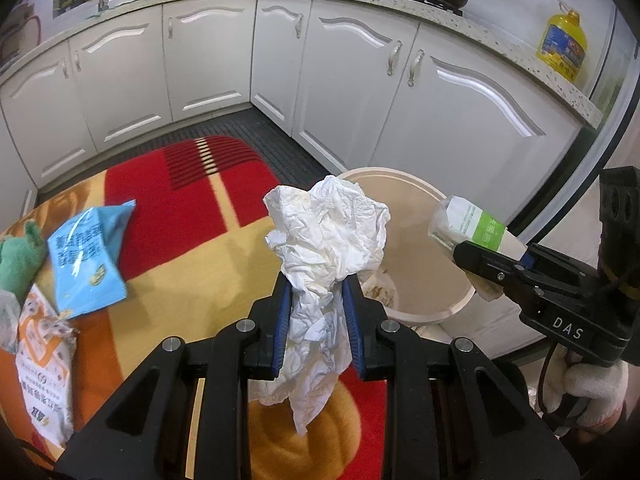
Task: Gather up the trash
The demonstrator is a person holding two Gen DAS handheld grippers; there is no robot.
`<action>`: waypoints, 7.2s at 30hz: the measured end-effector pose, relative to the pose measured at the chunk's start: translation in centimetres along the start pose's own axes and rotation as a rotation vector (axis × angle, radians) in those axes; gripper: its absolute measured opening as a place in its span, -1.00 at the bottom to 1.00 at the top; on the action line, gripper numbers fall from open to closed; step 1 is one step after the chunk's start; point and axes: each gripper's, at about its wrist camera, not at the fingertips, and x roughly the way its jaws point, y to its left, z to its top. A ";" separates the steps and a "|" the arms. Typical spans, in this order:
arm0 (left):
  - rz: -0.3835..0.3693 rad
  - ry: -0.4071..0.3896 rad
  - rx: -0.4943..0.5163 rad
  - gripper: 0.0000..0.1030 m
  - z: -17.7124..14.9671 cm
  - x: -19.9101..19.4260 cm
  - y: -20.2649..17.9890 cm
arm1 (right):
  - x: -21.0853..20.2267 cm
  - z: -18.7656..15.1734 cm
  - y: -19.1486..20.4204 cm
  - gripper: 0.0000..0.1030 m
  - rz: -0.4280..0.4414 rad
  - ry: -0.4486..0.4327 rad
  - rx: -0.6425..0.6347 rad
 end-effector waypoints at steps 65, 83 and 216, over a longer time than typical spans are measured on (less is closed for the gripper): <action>-0.080 0.072 -0.002 0.07 3.8 8.8 -4.2 | 3.3 -2.0 -8.1 -0.08 -0.150 0.083 0.164; -0.022 0.013 -0.006 0.07 2.7 4.8 -2.7 | 2.3 -1.6 -4.8 -0.05 -0.139 0.067 0.111; 0.031 0.091 -0.203 -0.46 -6.7 -2.1 10.3 | 5.8 0.6 7.8 0.07 0.101 0.115 -0.033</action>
